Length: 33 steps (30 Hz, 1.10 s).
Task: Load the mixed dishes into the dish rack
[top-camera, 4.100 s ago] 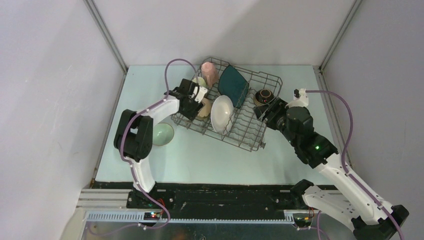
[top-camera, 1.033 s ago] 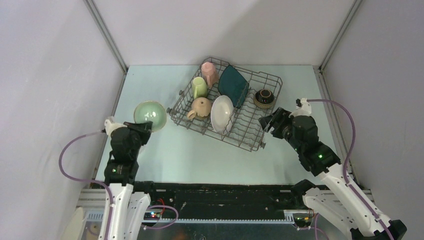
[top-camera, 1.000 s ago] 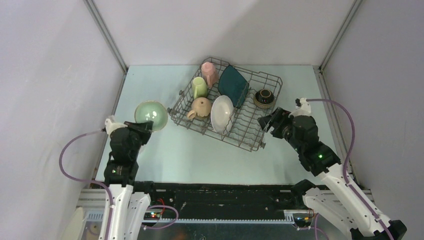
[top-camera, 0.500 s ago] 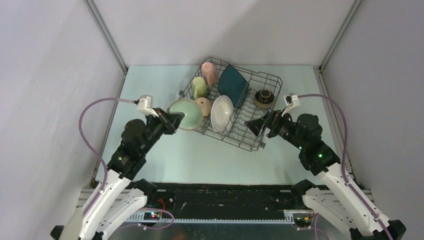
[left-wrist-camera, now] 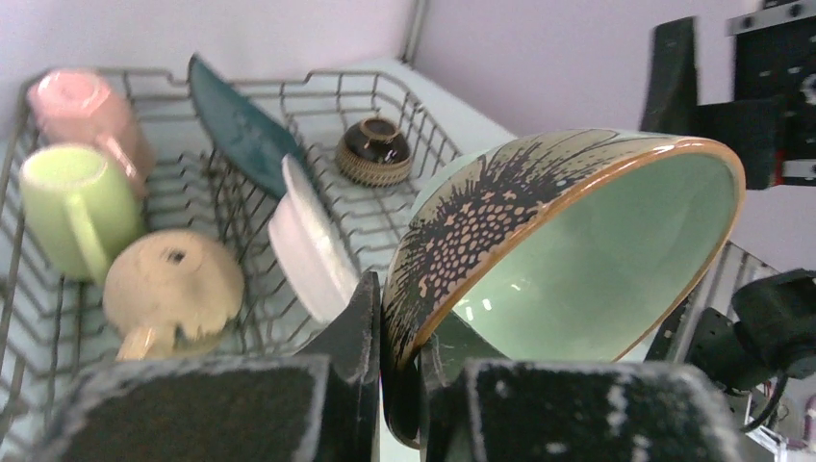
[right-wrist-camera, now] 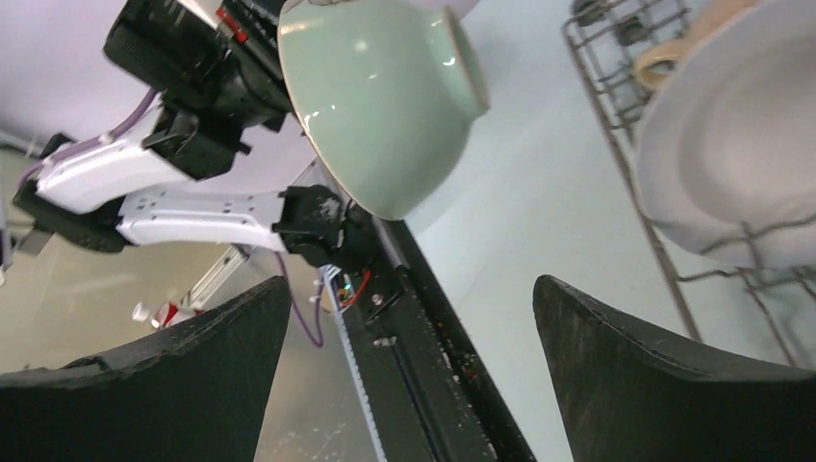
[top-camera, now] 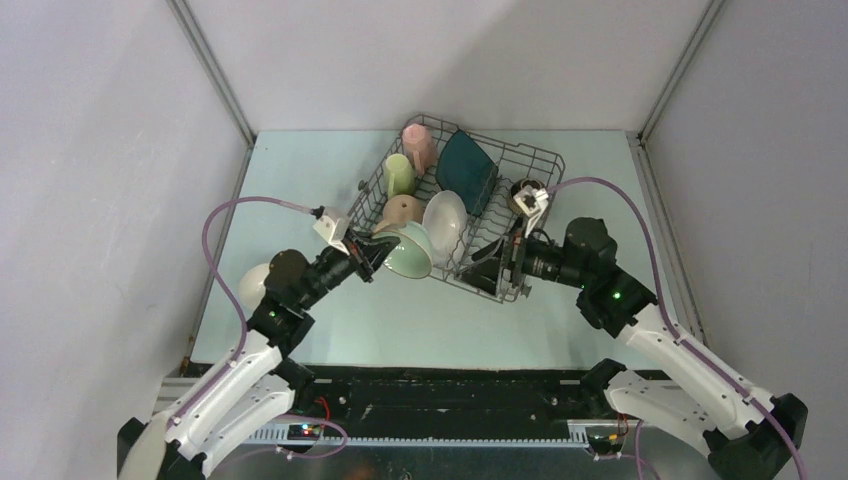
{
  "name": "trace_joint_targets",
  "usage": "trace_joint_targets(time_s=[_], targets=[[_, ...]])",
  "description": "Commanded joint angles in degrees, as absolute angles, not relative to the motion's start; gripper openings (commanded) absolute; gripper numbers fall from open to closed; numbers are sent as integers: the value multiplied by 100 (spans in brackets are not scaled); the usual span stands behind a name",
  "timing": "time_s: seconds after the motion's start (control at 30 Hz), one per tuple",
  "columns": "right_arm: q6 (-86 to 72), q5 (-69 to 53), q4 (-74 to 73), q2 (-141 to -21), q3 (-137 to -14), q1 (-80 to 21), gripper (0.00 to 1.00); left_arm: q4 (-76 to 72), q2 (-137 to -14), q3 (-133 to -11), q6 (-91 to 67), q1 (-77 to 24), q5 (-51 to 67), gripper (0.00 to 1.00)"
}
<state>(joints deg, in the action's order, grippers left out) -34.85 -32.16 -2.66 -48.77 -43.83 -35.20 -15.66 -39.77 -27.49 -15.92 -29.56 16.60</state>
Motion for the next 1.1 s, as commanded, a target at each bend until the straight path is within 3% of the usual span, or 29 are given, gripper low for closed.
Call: trace_joint_targets(time_s=[0.0,0.23,0.37,1.07], targets=[[-3122,-3167,-201,-5107,-4919,-4003,100,-3228,-4009,-2884,-1296,-3031,2417,0],[-1389,-2739,-248,-4999,-5071,-4389,100,-3190,-4275,-3158,-1244,-3047,3564,0],[-1034,-3143,-190,-5204,-5336,-4410,99,-3581,-4566,-3190,-1577,-3050,3988,0],[-902,-3445,-369,-5913,-5758,-4866,98,-3645,-4649,-3270,-1792,-3050,3975,0]])
